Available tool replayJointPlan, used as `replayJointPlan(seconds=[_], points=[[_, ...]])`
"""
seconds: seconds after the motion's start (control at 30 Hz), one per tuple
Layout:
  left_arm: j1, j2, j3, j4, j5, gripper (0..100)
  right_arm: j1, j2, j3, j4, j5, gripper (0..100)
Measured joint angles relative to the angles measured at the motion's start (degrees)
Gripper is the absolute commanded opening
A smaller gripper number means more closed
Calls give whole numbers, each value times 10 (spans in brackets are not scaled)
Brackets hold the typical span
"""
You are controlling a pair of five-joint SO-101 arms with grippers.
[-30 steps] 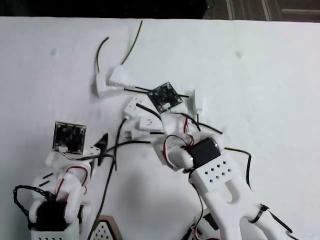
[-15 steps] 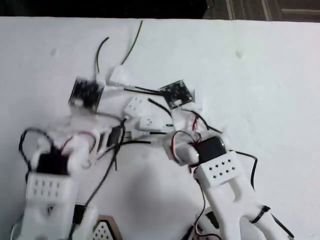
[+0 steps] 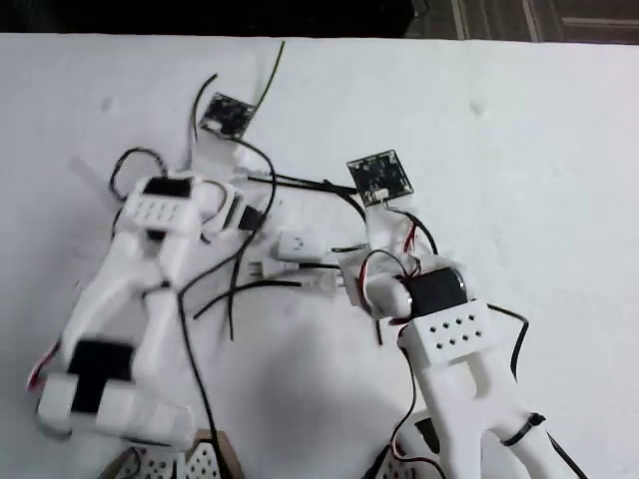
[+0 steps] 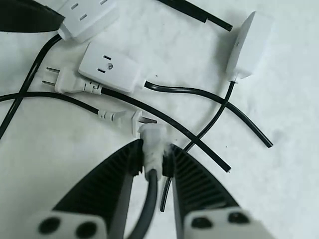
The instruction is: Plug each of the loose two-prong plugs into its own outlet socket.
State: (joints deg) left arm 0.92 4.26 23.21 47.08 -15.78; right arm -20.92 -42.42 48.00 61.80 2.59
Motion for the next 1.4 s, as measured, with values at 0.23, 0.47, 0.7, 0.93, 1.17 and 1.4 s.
replayJointPlan(seconds=[0.23, 0.47, 0.7, 0.93, 1.17, 1.4], points=[[-1, 156, -156, 22, -21, 294, -1, 0, 4, 0, 2, 18], [13, 171, -200, 65, -22, 294, 0, 0, 4, 0, 2, 18], [32, 171, -204, 82, -22, 294, -1, 0, 4, 0, 2, 18], [41, 184, -204, 82, -25, 290, -1, 0, 4, 0, 2, 18], [53, 246, -244, 100, -25, 145, -1, 0, 4, 0, 2, 18], [59, 286, -316, 161, -59, 23, -1, 0, 4, 0, 2, 18]])
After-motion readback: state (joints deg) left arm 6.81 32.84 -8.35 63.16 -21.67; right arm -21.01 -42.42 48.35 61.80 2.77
